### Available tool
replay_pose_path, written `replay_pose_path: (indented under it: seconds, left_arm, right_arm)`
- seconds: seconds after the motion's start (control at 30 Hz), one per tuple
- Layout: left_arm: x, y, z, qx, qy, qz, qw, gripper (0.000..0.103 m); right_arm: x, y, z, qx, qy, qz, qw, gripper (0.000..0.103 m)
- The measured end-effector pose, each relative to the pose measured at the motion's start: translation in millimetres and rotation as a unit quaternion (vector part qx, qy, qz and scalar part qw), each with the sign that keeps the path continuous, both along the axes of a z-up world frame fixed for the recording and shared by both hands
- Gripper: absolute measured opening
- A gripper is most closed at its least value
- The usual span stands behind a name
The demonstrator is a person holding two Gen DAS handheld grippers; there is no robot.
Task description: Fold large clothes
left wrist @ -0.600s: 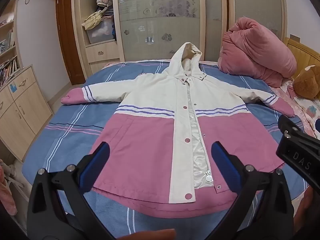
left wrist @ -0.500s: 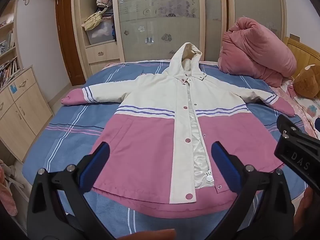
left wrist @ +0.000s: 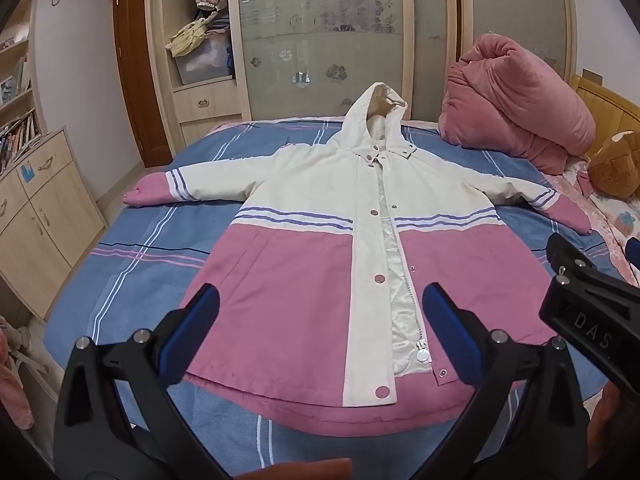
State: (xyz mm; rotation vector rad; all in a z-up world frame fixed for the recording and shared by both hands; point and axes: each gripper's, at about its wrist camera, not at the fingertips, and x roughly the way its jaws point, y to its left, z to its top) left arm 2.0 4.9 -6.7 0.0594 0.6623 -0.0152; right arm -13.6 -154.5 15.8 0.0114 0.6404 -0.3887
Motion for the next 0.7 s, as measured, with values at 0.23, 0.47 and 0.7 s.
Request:
replay_pose_path:
  seconds: [0.23, 0.47, 0.7]
  left_arm:
    - [1.0, -0.8, -0.6, 0.000, 0.002, -0.001, 1.0000, 0.101]
    - [0.2, 0.3, -3.1, 0.000, 0.005, 0.001, 1.0000, 0.101]
    - [-3.0, 1.1, -5.1, 0.001, 0.008, 0.001, 1.0000, 0.101]
  right_arm:
    - [0.2, 3.7, -2.1, -0.002, 0.002, 0.004, 1.000, 0.102]
    - [-2.5, 0.6, -4.6, 0.002, 0.002, 0.003, 1.000, 0.102]
    - [-2.0, 1.2, -4.4, 0.002, 0.004, 0.003, 1.000, 0.102]
